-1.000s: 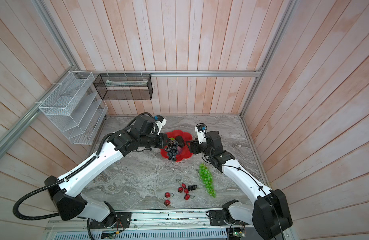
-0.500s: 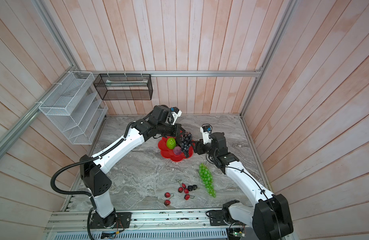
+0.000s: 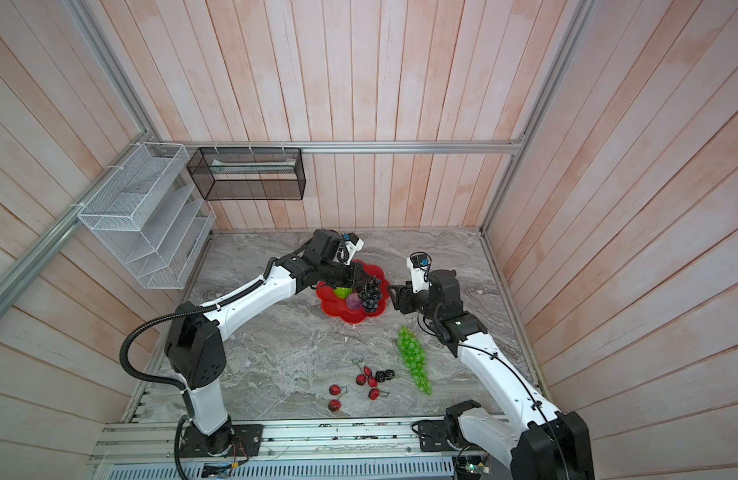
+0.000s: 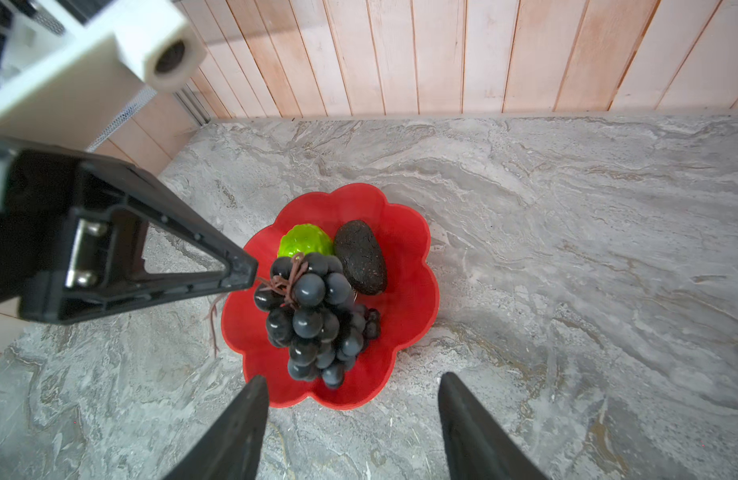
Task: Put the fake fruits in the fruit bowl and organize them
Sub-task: 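Lower the black grapes into the bowl beside the purple fruit and open the left gripper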
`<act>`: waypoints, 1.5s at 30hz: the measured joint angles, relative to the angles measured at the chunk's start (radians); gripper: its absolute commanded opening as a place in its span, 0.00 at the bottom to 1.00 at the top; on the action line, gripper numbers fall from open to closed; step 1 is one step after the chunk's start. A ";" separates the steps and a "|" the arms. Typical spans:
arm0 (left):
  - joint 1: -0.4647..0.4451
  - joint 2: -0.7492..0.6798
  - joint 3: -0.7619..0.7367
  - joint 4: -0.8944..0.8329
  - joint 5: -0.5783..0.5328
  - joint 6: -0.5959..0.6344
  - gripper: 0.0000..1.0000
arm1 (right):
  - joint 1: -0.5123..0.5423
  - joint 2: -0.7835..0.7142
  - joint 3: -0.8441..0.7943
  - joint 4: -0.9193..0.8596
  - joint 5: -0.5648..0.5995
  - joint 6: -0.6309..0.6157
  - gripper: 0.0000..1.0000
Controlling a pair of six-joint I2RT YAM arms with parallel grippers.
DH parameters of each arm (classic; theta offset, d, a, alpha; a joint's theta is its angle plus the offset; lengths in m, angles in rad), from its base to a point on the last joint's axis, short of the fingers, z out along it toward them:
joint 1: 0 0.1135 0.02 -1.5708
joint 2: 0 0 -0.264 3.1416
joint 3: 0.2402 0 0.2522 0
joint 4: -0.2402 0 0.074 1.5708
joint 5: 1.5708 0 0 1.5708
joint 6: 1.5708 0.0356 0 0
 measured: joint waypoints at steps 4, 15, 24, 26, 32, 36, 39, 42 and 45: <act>0.017 -0.065 -0.106 0.043 0.001 -0.024 0.00 | 0.000 0.012 0.000 -0.002 0.000 0.000 0.65; 0.073 -0.241 -0.334 0.180 0.026 -0.080 0.00 | 0.001 0.145 0.022 0.007 -0.039 0.000 0.63; 0.129 -0.257 -0.435 0.266 0.085 -0.114 0.00 | 0.048 0.295 0.105 0.047 -0.075 -0.013 0.62; 0.138 -0.263 -0.460 0.292 0.101 -0.122 0.00 | 0.063 0.334 0.136 0.050 -0.079 -0.021 0.62; 0.200 -0.274 -0.537 0.354 0.139 -0.150 0.00 | 0.113 0.420 0.197 0.069 -0.085 -0.044 0.61; 0.238 -0.271 -0.542 0.367 0.164 -0.150 0.00 | 0.132 0.472 0.201 0.093 -0.091 -0.055 0.58; 0.259 -0.254 -0.542 0.384 0.187 -0.148 0.00 | 0.150 0.491 0.182 0.128 -0.089 -0.054 0.58; 0.280 -0.214 -0.536 0.392 0.208 -0.142 0.00 | 0.175 0.517 0.177 0.152 -0.090 -0.055 0.57; 0.303 -0.171 -0.529 0.394 0.220 -0.140 0.01 | 0.193 0.552 0.176 0.166 -0.092 -0.056 0.57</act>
